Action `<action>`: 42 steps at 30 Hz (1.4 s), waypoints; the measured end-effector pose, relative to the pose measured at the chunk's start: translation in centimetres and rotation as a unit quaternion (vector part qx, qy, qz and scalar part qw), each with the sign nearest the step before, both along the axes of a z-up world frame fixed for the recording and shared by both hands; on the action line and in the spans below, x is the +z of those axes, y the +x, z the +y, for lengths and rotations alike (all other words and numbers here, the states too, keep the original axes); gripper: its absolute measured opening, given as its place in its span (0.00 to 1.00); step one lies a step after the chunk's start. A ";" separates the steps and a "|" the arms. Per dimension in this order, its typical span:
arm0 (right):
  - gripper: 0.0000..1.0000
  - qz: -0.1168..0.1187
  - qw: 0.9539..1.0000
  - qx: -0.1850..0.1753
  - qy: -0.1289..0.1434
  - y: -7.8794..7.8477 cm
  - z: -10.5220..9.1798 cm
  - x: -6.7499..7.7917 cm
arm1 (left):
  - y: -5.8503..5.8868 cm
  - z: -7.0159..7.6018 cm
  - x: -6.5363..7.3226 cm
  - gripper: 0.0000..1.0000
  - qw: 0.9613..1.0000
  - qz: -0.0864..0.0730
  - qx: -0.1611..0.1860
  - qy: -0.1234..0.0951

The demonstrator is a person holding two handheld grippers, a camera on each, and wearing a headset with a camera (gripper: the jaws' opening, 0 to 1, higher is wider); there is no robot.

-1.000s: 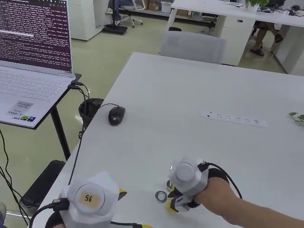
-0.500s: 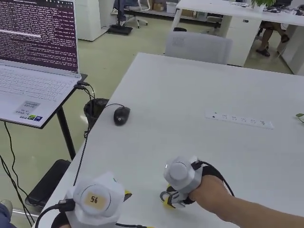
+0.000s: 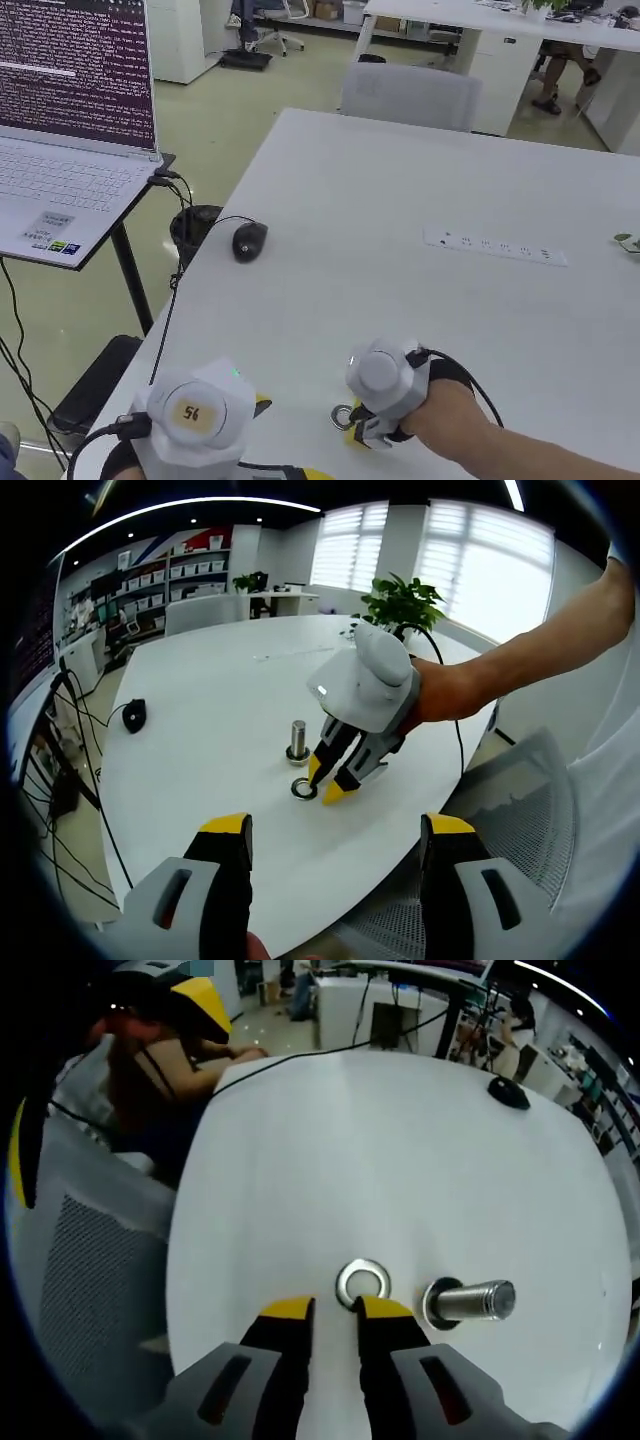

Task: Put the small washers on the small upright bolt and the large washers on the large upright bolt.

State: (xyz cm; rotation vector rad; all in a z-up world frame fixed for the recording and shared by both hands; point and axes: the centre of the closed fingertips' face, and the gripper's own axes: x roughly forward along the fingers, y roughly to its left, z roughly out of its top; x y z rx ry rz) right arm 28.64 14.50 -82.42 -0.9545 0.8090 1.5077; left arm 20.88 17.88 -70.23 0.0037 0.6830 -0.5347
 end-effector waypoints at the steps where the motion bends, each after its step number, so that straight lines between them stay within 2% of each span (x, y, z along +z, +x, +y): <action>1: 0.19 -0.002 1.000 0.001 0.003 0.0 -0.1 -0.1 | 0.0 0.0 0.0 0.68 1.000 0.000 0.000 0.000; 5: 0.22 -0.004 1.000 -0.003 0.015 0.4 0.3 0.2 | -0.1 -0.2 -0.2 0.68 1.000 0.002 -0.005 0.002; 7: 0.23 -0.013 1.000 -0.004 0.022 1.0 0.8 0.6 | -0.2 -0.3 -0.1 0.68 1.000 0.002 -0.007 0.002; 9: 0.26 -0.009 1.000 -0.002 0.028 1.1 1.3 0.7 | -0.2 -0.3 -0.1 0.68 1.000 0.002 -0.007 0.002; 11: 0.29 -0.009 1.000 0.004 0.027 1.2 1.6 0.5 | -0.2 -0.2 -0.1 0.68 1.000 0.003 -0.008 0.003; 13: 0.29 -0.018 1.000 0.015 0.020 1.5 1.7 0.3 | -0.2 -0.2 0.0 0.68 1.000 0.002 -0.008 0.004; 18: 0.28 0.004 1.000 0.016 0.008 0.9 1.1 -0.1 | -0.1 0.0 0.2 0.68 1.000 -0.001 -0.005 0.005; 24: 0.26 0.010 1.000 0.016 0.005 -0.5 -0.2 0.1 | -0.1 0.0 0.1 0.68 1.000 0.001 -0.003 0.003; 27: 0.26 0.035 0.999 0.001 0.009 -1.4 -0.6 0.2 | -0.1 -0.1 0.0 0.68 1.000 0.002 -0.003 0.001; 29: 0.26 0.041 0.999 -0.003 0.006 -1.6 -0.8 0.2 | -0.1 -0.3 -0.1 0.68 1.000 0.003 -0.007 0.002; 32: 0.28 0.028 1.000 0.009 0.006 -1.2 -0.6 0.1 | 0.0 -0.6 -0.1 0.68 1.000 0.002 -0.011 0.003; 37: 0.32 0.031 0.999 0.017 0.013 -1.4 0.3 0.0 | 0.0 -0.5 0.0 0.68 1.000 0.001 -0.011 0.003; 40: 0.31 0.018 0.999 0.036 0.013 -1.3 0.7 0.0 | 0.0 -0.2 0.0 0.68 1.000 0.001 -0.008 0.004; 42: 0.31 0.001 0.998 0.062 0.010 -1.5 0.8 0.0 | -0.1 0.0 0.0 0.68 1.000 0.001 -0.004 0.003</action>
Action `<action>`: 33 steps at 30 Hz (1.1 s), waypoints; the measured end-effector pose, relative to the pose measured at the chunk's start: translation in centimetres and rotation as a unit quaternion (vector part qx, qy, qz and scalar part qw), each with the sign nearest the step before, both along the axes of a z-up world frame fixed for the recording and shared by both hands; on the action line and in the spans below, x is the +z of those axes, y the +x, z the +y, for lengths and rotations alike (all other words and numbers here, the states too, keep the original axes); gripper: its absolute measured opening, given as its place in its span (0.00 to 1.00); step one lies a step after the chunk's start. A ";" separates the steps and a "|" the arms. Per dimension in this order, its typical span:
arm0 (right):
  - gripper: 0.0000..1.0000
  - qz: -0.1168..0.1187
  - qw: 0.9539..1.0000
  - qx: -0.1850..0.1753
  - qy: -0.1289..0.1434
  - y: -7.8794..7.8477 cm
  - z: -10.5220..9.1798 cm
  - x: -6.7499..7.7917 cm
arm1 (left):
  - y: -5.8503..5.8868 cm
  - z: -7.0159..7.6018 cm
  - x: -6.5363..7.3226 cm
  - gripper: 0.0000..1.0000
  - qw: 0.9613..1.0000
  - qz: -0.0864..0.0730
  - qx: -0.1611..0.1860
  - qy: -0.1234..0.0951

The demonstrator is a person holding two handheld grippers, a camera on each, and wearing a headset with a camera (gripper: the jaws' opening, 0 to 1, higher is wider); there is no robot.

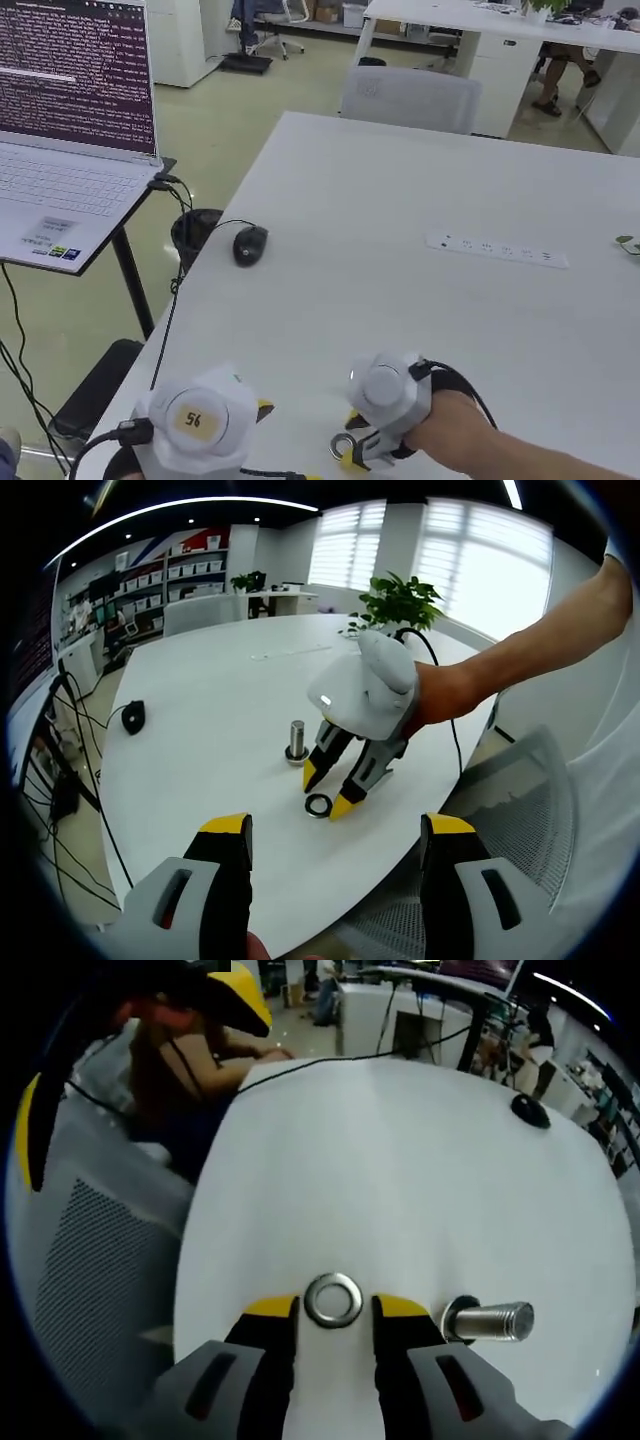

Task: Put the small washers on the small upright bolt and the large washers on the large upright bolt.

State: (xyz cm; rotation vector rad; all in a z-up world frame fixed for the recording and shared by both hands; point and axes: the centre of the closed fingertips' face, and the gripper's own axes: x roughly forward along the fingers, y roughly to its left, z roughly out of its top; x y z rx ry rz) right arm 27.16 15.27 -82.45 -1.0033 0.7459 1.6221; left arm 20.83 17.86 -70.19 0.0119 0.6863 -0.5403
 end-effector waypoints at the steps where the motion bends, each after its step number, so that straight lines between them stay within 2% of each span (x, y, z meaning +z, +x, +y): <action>1: 0.31 0.002 1.000 0.005 0.000 -0.3 0.0 0.0 | 0.0 0.1 0.0 0.68 1.000 0.000 0.001 0.000; 4: 0.26 -0.004 1.000 0.027 -0.009 -0.5 -0.2 0.1 | -0.1 0.1 -0.1 0.68 1.000 0.001 0.004 -0.001; 10: 0.25 -0.004 0.999 0.032 -0.020 -0.4 -0.2 0.1 | 0.0 -0.2 0.0 0.68 1.000 -0.002 0.002 -0.002; 24: 0.30 -0.017 0.996 0.060 -0.061 0.0 -0.7 -0.2 | 0.0 0.0 0.1 0.68 1.000 -0.002 0.002 -0.002; 28: 0.25 -0.019 0.996 0.068 -0.061 -0.1 -0.8 -0.2 | 0.2 -0.3 0.1 0.68 1.000 -0.003 0.000 -0.002; 33: 0.23 -0.014 0.997 0.048 -0.055 0.0 -0.7 -0.2 | 0.4 -0.3 0.3 0.68 1.000 -0.005 -0.001 -0.002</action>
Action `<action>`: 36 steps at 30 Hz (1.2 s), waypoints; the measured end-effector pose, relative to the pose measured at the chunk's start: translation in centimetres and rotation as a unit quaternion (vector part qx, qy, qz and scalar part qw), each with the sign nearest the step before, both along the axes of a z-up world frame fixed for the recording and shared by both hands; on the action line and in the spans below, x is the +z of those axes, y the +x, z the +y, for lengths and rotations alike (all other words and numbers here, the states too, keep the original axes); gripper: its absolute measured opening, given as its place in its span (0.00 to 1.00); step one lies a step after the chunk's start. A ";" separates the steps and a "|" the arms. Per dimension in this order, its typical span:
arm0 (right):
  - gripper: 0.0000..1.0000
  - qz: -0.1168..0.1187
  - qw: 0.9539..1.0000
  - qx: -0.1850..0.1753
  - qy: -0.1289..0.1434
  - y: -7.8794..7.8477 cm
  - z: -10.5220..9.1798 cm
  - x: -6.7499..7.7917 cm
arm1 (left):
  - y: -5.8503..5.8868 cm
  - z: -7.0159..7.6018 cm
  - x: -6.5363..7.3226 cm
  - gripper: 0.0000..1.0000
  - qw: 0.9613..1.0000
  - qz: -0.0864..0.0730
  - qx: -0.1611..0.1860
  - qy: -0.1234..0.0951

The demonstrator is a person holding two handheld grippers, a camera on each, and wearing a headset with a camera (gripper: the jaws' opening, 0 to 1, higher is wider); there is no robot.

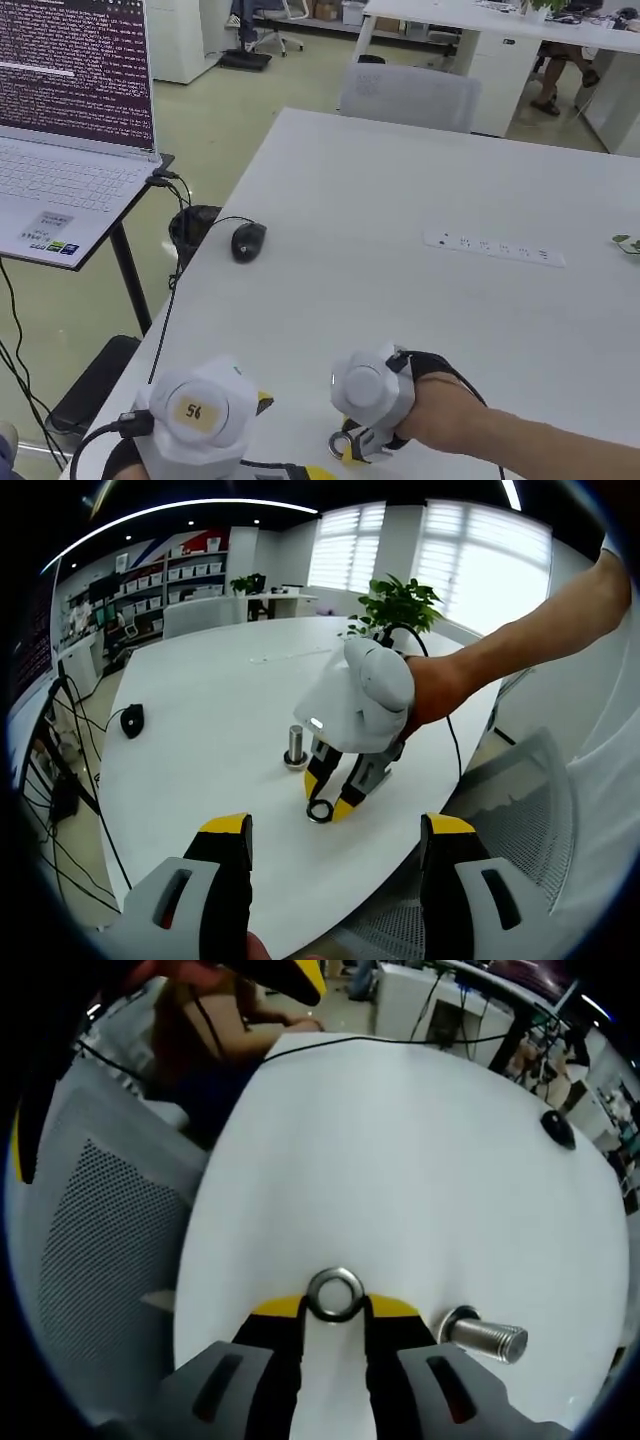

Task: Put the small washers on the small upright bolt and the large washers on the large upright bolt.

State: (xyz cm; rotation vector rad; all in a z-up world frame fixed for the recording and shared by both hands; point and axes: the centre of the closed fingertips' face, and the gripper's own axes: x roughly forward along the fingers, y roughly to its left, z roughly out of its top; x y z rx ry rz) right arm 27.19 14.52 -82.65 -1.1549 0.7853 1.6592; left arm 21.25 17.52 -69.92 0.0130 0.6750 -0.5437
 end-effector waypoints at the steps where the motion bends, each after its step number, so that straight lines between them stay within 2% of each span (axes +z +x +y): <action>1: 0.23 0.000 1.000 -0.001 0.001 0.0 0.0 0.0 | 0.0 0.0 0.0 0.68 1.000 0.000 0.000 0.000; 7: 0.23 0.002 1.000 -0.021 0.014 0.1 -0.4 0.3 | -0.3 0.4 0.0 0.68 1.000 0.002 0.003 0.002; 14: 0.23 0.005 0.998 -0.050 0.033 0.9 -1.0 2.1 | -0.2 0.3 -0.1 0.68 1.000 0.003 0.001 0.002; 17: 0.23 -0.002 0.998 -0.053 0.038 1.3 -1.5 3.1 | 0.0 0.2 0.1 0.68 1.000 0.000 0.000 0.001; 21: 0.23 -0.018 0.997 -0.053 0.051 2.5 -1.8 5.7 | 0.2 0.1 0.2 0.68 1.000 -0.001 -0.002 0.000; 22: 0.23 -0.021 0.996 -0.058 0.058 3.1 -1.7 6.5 | 0.2 0.0 0.2 0.68 1.000 -0.001 -0.003 0.000; 26: 0.23 -0.022 0.993 -0.086 0.076 4.9 -1.3 8.2 | 0.3 -0.4 0.2 0.68 1.000 -0.002 -0.008 -0.001; 32: 0.23 -0.025 0.988 -0.123 0.088 7.2 -0.6 8.6 | 0.1 -0.5 0.2 0.68 1.000 -0.003 -0.010 -0.001; 36: 0.23 -0.031 0.987 -0.131 0.082 8.1 -0.2 8.2 | 0.0 -0.2 0.2 0.68 1.000 -0.002 -0.005 -0.001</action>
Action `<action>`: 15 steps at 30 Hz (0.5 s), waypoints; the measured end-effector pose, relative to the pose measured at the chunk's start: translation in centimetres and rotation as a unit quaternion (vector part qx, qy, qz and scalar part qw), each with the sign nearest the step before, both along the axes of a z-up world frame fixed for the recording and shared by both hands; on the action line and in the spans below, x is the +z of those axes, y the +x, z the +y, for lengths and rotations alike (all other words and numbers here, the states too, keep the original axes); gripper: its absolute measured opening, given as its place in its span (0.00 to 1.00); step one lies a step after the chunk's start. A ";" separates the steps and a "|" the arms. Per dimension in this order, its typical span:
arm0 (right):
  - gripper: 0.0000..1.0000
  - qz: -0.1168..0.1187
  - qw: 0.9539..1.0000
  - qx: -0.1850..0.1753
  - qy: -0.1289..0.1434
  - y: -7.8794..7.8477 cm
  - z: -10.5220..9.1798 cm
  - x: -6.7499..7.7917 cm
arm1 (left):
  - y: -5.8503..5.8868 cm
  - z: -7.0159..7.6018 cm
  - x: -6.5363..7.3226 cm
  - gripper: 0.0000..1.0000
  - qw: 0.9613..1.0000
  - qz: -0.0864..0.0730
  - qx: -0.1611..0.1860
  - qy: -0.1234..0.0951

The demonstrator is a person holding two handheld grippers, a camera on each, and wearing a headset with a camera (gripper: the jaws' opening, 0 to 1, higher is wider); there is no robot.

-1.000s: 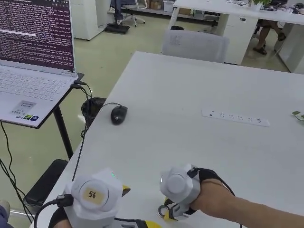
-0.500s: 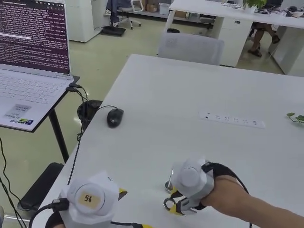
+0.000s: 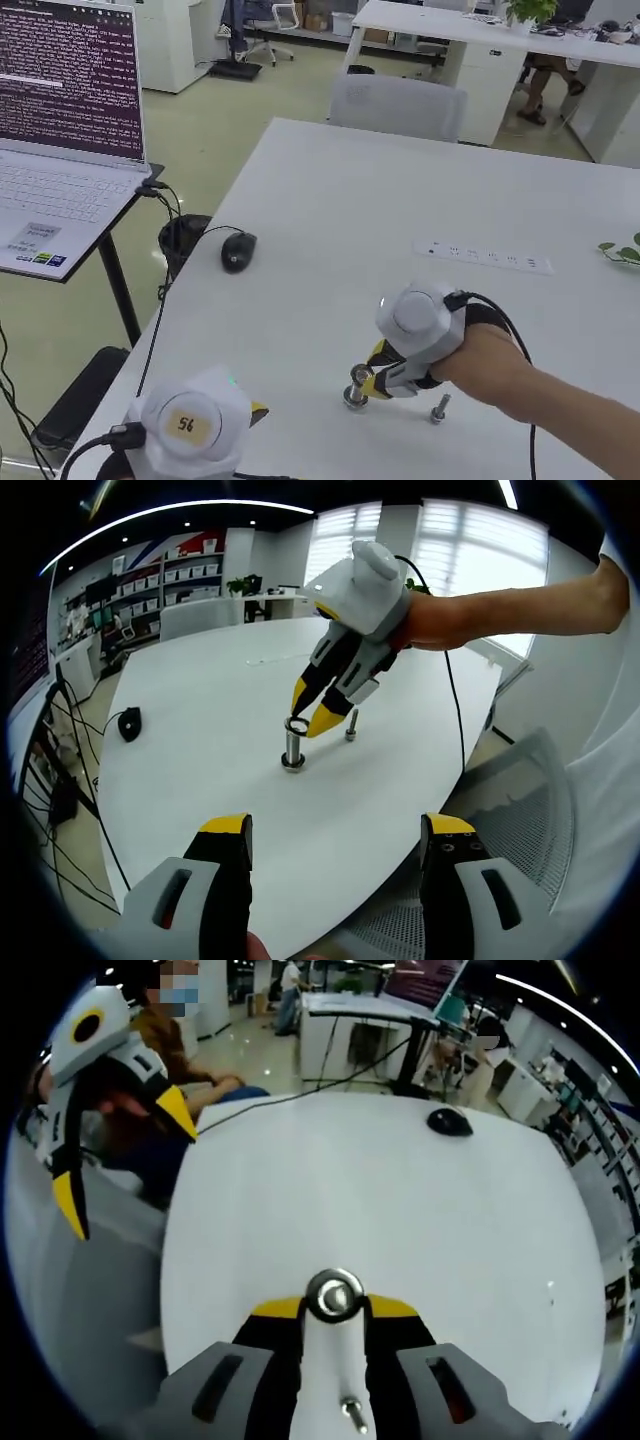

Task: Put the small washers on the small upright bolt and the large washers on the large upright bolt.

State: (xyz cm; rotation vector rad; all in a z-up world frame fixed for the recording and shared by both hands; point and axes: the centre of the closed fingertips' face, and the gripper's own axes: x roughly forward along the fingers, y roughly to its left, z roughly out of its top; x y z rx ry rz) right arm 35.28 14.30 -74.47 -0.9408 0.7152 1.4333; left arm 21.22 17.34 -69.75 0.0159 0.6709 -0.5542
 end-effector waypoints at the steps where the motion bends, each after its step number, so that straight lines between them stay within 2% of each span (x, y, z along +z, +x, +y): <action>1: 0.23 0.002 1.000 -0.003 -0.004 0.2 0.0 -0.2 | 0.0 0.1 0.0 0.68 1.000 0.000 0.002 0.000; 11: 0.23 0.011 1.000 -0.009 -0.024 0.5 0.0 -1.4 | -0.2 0.7 0.0 0.68 1.000 0.001 0.012 0.000; 15: 0.23 0.015 1.000 -0.014 -0.022 0.9 0.3 -1.6 | -0.2 0.6 -0.1 0.68 1.000 0.002 0.011 0.000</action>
